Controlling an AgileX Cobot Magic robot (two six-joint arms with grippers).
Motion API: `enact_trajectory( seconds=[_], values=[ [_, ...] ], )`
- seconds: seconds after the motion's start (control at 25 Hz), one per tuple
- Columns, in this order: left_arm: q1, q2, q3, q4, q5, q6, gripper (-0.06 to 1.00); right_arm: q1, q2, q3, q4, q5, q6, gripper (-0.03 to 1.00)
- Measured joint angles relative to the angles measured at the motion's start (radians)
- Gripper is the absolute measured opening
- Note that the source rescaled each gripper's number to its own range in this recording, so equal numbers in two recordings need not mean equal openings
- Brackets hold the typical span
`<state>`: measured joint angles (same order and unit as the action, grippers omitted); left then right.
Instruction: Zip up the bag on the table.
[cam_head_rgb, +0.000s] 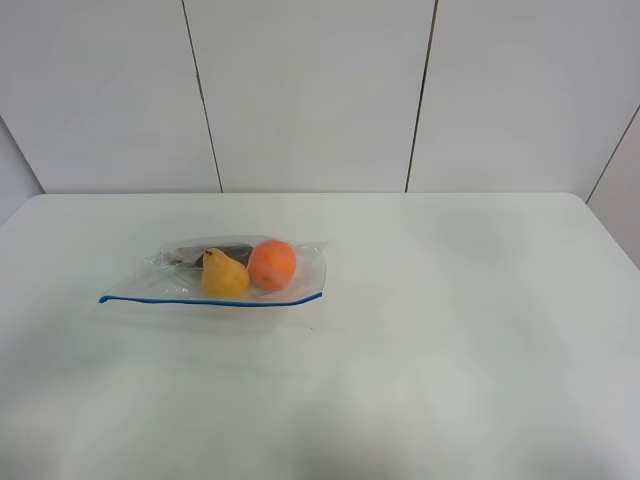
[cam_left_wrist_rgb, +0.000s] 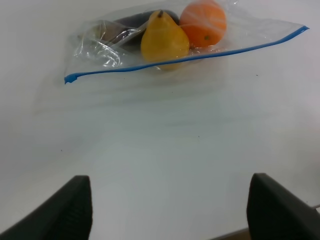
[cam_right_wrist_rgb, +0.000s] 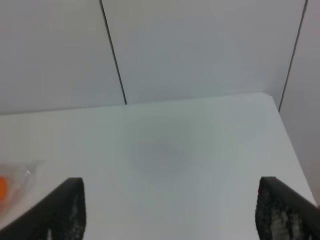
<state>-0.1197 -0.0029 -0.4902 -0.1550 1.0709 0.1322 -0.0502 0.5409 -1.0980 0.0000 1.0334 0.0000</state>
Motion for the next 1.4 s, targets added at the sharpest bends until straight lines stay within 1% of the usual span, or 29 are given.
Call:
enact_trajectory(
  seconds=[0.16,0.36,0.52,0.96,1.08,1.28,1.4],
  values=[
    [0.000,0.000,0.000,0.000,0.000,0.000,0.84,0.000,-0.084,0.001,0.006,0.045,0.000,1.00],
    [0.000,0.000,0.000,0.000,0.000,0.000,0.84,0.000,-0.156,0.046,0.008,0.052,0.025,1.00],
    [0.000,0.000,0.000,0.000,0.000,0.000,0.84,0.000,-0.234,0.141,0.009,0.078,0.033,1.00],
    [0.000,0.000,0.000,0.000,0.000,0.000,0.84,0.000,-0.540,0.434,0.011,0.068,0.049,1.00],
    [0.000,0.000,0.000,0.000,0.000,0.000,0.84,0.000,-0.547,0.488,0.011,0.067,0.051,1.00],
    [0.000,0.000,0.000,0.000,0.000,0.000,0.84,0.000,-0.547,0.566,0.000,0.039,0.052,1.00],
    [0.000,0.000,0.000,0.000,0.000,0.000,0.84,0.000,-0.547,0.589,0.000,0.027,0.052,1.00]
  ],
)
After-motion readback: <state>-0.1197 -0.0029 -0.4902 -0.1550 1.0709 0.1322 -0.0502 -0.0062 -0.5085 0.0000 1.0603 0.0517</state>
